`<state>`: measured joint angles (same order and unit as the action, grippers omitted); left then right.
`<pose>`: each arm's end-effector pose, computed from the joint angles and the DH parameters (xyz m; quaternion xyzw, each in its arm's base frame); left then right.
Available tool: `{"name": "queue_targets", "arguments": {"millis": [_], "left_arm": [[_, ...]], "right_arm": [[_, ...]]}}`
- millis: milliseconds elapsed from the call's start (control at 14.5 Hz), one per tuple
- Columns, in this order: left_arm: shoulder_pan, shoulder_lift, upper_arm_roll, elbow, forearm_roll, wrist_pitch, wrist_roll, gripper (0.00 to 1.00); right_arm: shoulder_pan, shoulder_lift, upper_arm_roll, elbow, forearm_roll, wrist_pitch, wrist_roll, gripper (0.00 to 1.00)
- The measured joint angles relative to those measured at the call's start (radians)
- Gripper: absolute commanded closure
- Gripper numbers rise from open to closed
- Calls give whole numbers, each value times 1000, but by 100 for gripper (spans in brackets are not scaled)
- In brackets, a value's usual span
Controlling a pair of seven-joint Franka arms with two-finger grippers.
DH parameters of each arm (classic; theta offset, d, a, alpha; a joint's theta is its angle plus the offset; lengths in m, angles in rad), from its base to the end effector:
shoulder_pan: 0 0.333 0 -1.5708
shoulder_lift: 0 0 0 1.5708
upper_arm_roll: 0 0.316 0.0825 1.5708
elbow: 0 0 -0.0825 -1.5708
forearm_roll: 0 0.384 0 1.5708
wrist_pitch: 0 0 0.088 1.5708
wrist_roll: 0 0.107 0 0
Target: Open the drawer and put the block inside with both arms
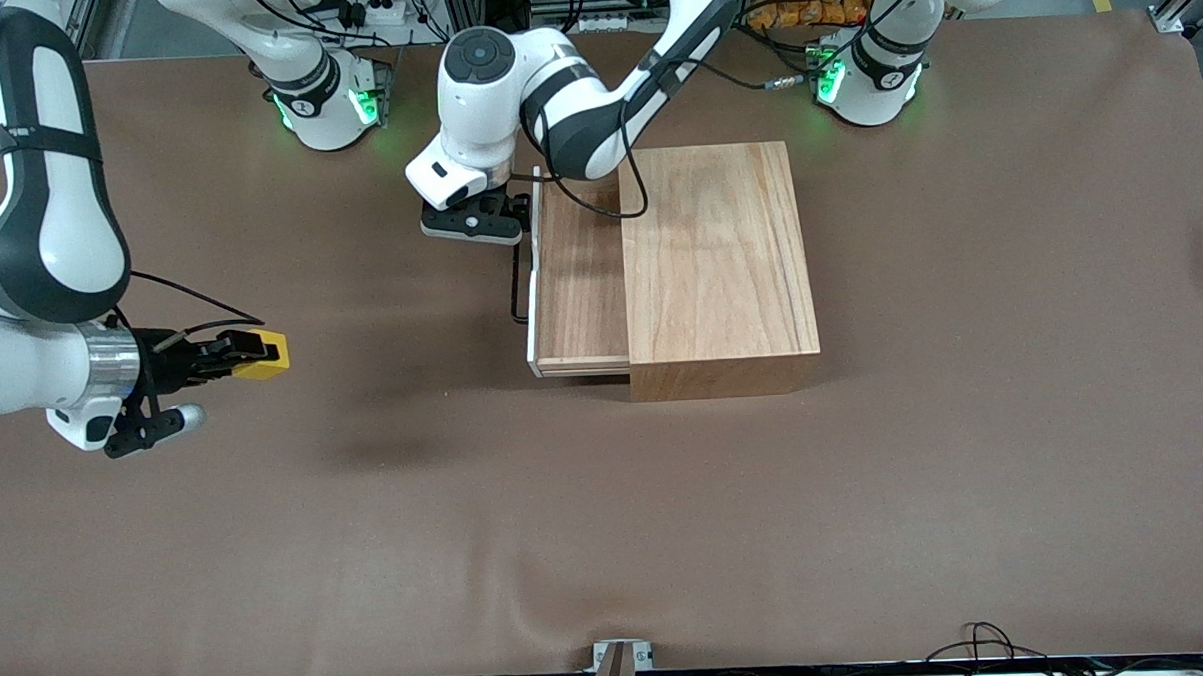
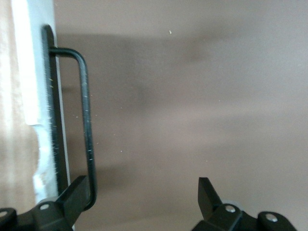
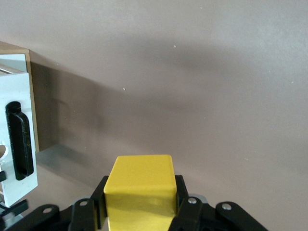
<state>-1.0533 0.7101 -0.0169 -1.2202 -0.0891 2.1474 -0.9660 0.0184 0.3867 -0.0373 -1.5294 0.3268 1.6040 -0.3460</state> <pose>0.3676 -0.6721 0.3757 0.9927 -0.0290 0.0185 0.1157 0.6381 0.0243 0.4182 -0.9678 -0.1290 0.1230 0.1780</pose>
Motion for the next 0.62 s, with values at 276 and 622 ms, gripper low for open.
{"name": "queue_targets", "arguments": {"millis": [276, 622], "left_arm": [[37, -103, 22, 6, 0, -116, 3, 0], [91, -189, 31, 3, 0, -234, 15, 0]], "right_arm": [[7, -2, 0, 3, -50, 13, -17, 99], [33, -21, 0, -20, -58, 57, -22, 97]]}}
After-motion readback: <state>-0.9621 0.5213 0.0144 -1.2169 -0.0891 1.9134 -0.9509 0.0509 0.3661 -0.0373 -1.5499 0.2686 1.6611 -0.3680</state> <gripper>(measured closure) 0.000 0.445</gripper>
